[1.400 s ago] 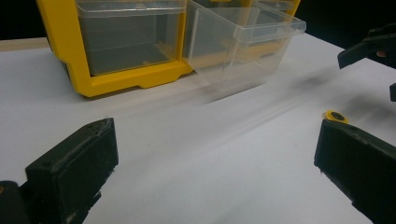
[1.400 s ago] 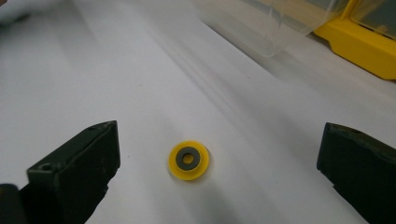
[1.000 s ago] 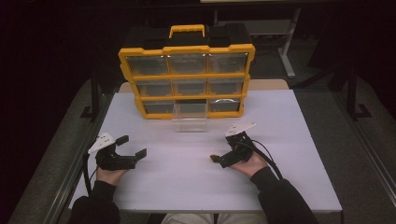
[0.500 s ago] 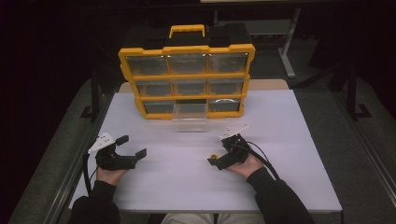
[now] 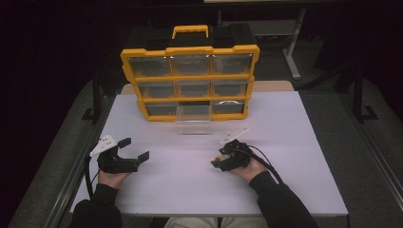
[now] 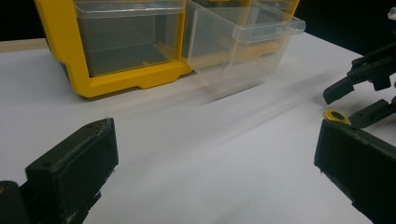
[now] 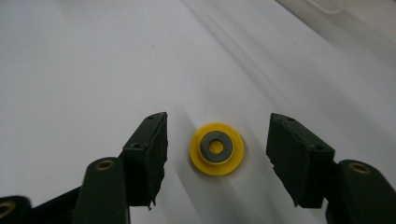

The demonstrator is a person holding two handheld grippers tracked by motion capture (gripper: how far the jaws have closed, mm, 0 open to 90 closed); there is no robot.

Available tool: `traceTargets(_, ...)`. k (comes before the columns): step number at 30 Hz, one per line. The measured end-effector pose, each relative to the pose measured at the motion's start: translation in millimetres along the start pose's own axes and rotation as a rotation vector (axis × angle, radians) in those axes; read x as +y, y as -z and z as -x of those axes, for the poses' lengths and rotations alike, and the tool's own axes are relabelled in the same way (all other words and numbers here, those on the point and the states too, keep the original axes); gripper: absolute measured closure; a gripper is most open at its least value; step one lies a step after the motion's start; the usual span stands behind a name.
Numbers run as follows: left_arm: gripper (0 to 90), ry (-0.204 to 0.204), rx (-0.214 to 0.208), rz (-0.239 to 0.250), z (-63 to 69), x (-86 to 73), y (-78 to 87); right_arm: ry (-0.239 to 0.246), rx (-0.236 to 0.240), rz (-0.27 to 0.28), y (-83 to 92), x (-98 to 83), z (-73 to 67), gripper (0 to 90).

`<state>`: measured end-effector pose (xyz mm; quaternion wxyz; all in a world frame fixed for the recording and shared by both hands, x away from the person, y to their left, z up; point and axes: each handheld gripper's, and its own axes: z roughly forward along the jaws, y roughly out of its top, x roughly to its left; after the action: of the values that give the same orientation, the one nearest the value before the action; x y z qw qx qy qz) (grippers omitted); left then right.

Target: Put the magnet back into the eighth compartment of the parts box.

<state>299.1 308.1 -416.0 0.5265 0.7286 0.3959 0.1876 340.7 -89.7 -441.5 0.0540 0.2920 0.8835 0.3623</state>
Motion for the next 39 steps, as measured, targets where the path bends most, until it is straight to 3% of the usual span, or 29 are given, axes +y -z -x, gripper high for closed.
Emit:
traceTargets(8, 0.0, 0.000, 0.000, 0.001, 0.0, 0.0, 0.0, 0.019, -0.007, -0.026, -4.7, -0.1, -2.6, 47.5)
traceTargets(13, 0.0, 0.000, -0.001, 0.003, 0.0, 0.0, 0.1, 0.044, -0.037, -0.032, -4.3, 0.2, -4.9, 60.3)
traceTargets(25, 0.0, -0.002, -0.001, 0.001, -0.4, 0.1, 0.3, 0.036, -0.039, -0.022, -2.4, 0.3, -5.2, 61.5)
traceTargets(39, 0.0, 0.004, -0.002, 0.006, 0.1, 0.1, 0.1, 0.015, -0.001, 0.072, 22.3, 13.7, -4.7, 61.6)
